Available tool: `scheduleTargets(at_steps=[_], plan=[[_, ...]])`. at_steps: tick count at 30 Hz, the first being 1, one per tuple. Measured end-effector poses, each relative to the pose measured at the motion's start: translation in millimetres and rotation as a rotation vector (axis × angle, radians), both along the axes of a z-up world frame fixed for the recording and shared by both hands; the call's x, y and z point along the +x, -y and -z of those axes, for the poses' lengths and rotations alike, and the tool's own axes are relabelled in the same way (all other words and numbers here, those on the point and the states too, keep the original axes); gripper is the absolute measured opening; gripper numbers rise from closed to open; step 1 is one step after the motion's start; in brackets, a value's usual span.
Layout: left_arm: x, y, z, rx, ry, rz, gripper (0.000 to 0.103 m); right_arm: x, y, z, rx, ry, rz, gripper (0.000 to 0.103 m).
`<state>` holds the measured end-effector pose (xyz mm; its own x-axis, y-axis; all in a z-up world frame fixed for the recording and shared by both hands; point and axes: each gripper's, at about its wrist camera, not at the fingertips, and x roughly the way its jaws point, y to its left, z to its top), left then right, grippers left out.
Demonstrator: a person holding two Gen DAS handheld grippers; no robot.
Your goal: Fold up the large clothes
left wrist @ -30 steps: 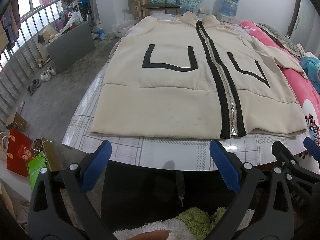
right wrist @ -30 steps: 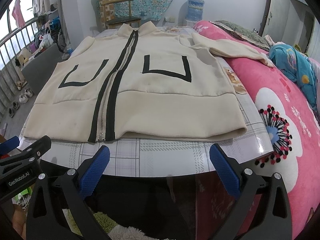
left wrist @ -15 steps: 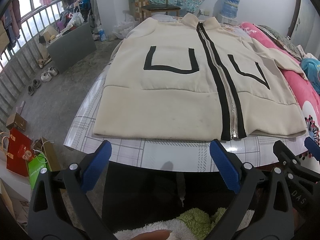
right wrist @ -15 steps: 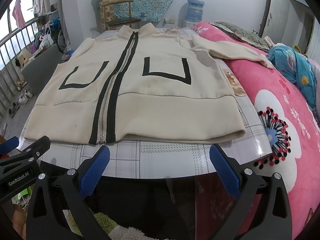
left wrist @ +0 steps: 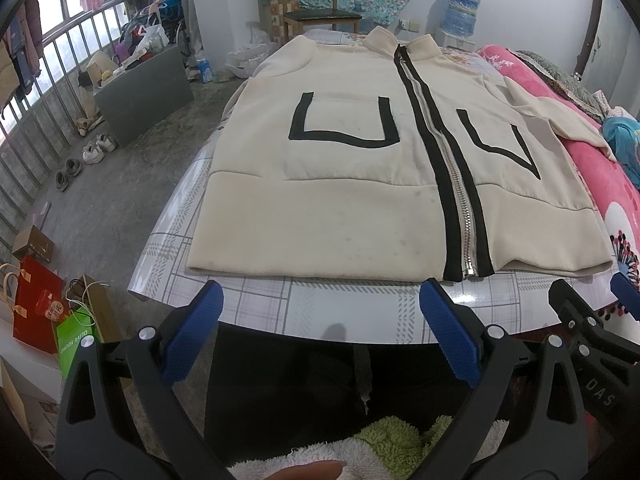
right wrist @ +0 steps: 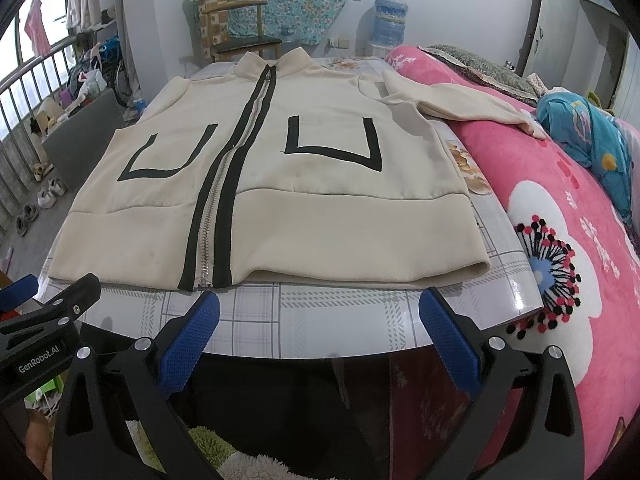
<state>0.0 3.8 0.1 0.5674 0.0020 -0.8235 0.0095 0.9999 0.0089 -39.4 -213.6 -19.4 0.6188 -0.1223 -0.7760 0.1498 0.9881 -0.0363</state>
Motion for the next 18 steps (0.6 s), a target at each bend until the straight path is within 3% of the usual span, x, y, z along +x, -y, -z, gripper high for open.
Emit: scheduleTargets(at_steps=[18], plan=[[0,-11,-10,0.000,0.002,-0.003,0.095,0,0,-3,-0.002,0.003,0.001,0.097]])
